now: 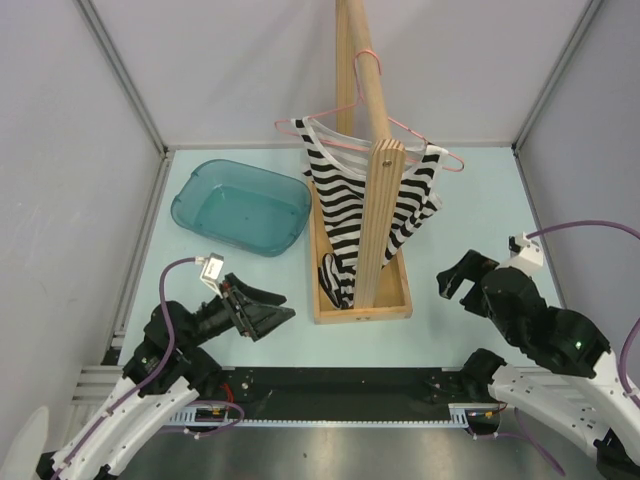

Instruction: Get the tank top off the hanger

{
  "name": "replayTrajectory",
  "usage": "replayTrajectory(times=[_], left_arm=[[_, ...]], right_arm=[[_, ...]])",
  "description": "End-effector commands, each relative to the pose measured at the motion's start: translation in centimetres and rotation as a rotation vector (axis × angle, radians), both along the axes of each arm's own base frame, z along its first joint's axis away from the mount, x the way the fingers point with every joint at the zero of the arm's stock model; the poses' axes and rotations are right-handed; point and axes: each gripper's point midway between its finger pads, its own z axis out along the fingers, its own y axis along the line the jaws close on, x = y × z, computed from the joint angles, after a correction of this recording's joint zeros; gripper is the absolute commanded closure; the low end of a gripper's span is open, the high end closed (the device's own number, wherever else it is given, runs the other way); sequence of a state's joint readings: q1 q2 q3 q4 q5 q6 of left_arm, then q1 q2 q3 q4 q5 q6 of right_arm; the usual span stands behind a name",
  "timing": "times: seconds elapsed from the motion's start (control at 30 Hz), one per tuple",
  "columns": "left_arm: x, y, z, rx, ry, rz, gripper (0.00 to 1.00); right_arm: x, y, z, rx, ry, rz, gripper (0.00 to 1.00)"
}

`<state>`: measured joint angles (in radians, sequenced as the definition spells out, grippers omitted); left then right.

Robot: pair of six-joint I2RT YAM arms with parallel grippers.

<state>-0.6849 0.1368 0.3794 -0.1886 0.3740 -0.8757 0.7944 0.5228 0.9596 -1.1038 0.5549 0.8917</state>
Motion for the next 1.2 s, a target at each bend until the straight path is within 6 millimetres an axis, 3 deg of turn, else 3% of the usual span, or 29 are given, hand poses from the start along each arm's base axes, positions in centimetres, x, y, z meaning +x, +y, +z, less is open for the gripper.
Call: replayTrajectory(times=[0.0,0.2,0.23,0.4,0.43,0.5,0.53,0.63,0.8,0.9,0.97,1.17], left_arm=[[-0.3,0.2,1.9,-0.017,-0.007,0.001,0.01],[0.1,0.8,3.0,0.001,-0.04,0.044,0.01],[0.1,0.9,3.1,-0.001,-0.042,0.045,0.0],[0.0,1.0,3.3,-0.008,-0.039,0.048,0.01],[-0.1,1.0,3.4,-0.01,-0.039,0.045,0.01],[-0.2,1.1,3.7,-0.017,-0.043,0.046,0.01],[-0.3,1.2,3.9,-0.024,-0.046,0.047,0.01],[-0.4,1.4,4.2,-0.027,-0.056,0.052,0.01],[-0.7,1.6,4.8,-0.023,-0.064,0.049,0.01],[-0.7,1.5,4.8,-0.014,-0.06,0.046,0.01],[-0.8,1.4,4.9,-0.002,-0.055,0.032,0.01],[-1.3,1.0,5.9,0.004,-0.064,-0.007,0.0]], right_arm=[[-0.1,0.1,3.1,0.026,-0.072,0.045,0.0],[-0.6,1.0,8.2,0.003,-0.236,0.218,0.0],[-0.5,1.1,10.1,0.018,-0.284,0.234,0.0],[0.2,1.1,15.7,-0.08,-0.408,0.288,0.0],[0.3,0.4,18.0,-0.092,-0.451,0.269,0.0],[1.8,0.5,18.8,-0.201,-0.442,0.262,0.01],[2.0,-0.3,20.7,-0.223,-0.475,0.226,0.0],[3.9,0.2,22.8,-0.321,-0.511,0.219,0.0],[6.2,2.1,24.2,-0.421,-0.556,0.256,0.0],[8.2,2.2,23.2,-0.498,-0.533,0.237,0.01],[9.2,3.3,22.7,-0.483,-0.535,0.3,0.02],[13.1,2.3,21.9,-0.385,-0.58,0.446,0.05]])
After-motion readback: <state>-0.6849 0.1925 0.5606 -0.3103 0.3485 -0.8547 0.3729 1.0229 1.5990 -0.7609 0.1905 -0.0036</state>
